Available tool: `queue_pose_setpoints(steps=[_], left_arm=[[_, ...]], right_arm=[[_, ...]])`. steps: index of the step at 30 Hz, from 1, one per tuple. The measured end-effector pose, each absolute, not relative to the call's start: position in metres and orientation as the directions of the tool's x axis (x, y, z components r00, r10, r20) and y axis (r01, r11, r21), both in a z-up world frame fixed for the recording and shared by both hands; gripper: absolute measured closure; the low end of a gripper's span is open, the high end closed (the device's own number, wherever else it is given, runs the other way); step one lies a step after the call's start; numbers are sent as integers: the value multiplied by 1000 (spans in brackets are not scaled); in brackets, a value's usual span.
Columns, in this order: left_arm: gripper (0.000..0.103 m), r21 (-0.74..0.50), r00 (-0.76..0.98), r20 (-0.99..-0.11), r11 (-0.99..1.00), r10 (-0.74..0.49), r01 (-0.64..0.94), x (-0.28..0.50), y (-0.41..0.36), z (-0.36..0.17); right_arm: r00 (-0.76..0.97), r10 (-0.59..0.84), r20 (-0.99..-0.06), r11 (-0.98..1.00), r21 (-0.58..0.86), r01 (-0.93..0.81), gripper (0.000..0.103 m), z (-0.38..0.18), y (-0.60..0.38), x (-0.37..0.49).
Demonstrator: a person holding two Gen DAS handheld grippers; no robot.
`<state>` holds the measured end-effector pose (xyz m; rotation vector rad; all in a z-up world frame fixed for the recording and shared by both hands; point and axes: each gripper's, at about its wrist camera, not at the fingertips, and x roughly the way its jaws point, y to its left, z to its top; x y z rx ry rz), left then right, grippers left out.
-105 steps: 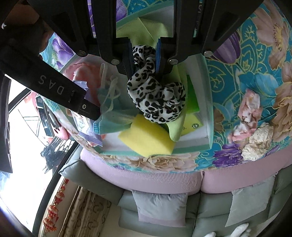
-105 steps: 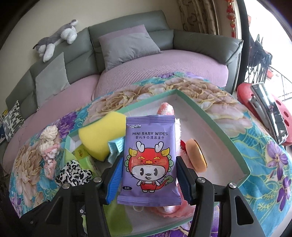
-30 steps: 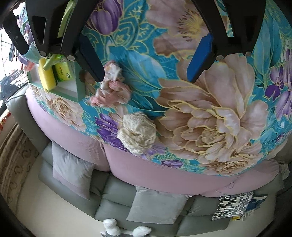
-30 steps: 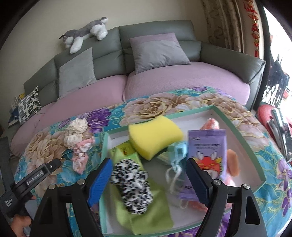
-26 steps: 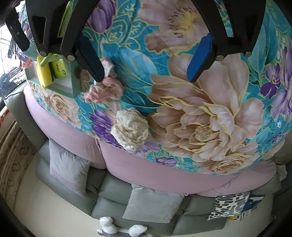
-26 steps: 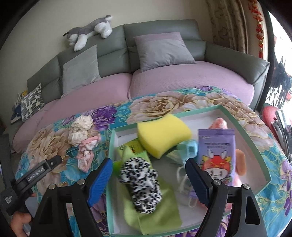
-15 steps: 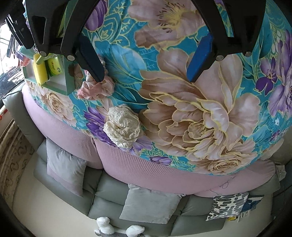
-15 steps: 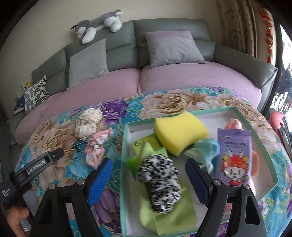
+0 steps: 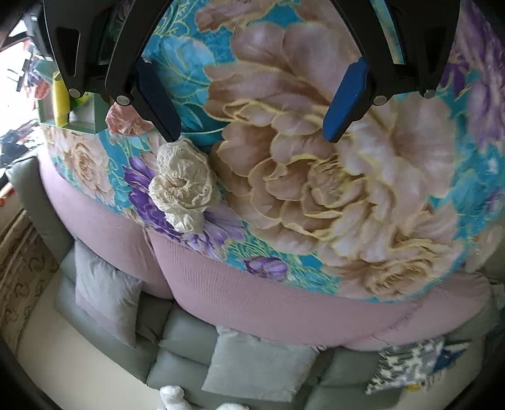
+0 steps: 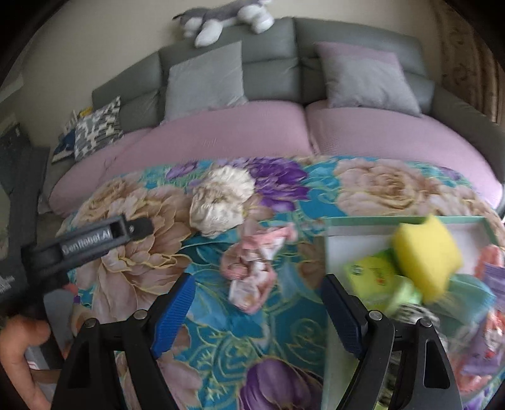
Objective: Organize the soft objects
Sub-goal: 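Grasp the pink cloth with the right tool while the left tool grasps the cream lace cloth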
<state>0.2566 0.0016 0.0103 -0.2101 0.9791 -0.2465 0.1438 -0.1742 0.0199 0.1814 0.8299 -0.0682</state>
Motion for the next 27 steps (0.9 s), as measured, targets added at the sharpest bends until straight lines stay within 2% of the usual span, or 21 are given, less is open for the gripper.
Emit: queue_pose_setpoints(steps=[12,17,20,22,26,27], left_arm=[[11,-326,488,-776,917,-399,231,290,-22,-1],[12,-326,460,-779,902,-425,282,296,-42,-8],[24,-323,435,-790,897,-431,303,300,-55,-15],[37,-331,415,-797,892,-439,308,303,-62,-21],[55,-313,421,-804,901,-420,301,307,-70,-29],[64,-307,426,-803,901,-418,306,308,-72,-29]], right_arm=[[588,-15,-809,978,111,177,39,-23,-176,190],[600,-9,-800,973,131,189,58,-24,-180,193],[611,-11,-792,971,137,195,66,-23,-183,192],[618,-19,-786,970,136,203,68,-21,-188,191],[622,-25,-783,962,150,228,68,-20,-199,189],[622,-24,-783,959,157,235,68,-20,-203,188]])
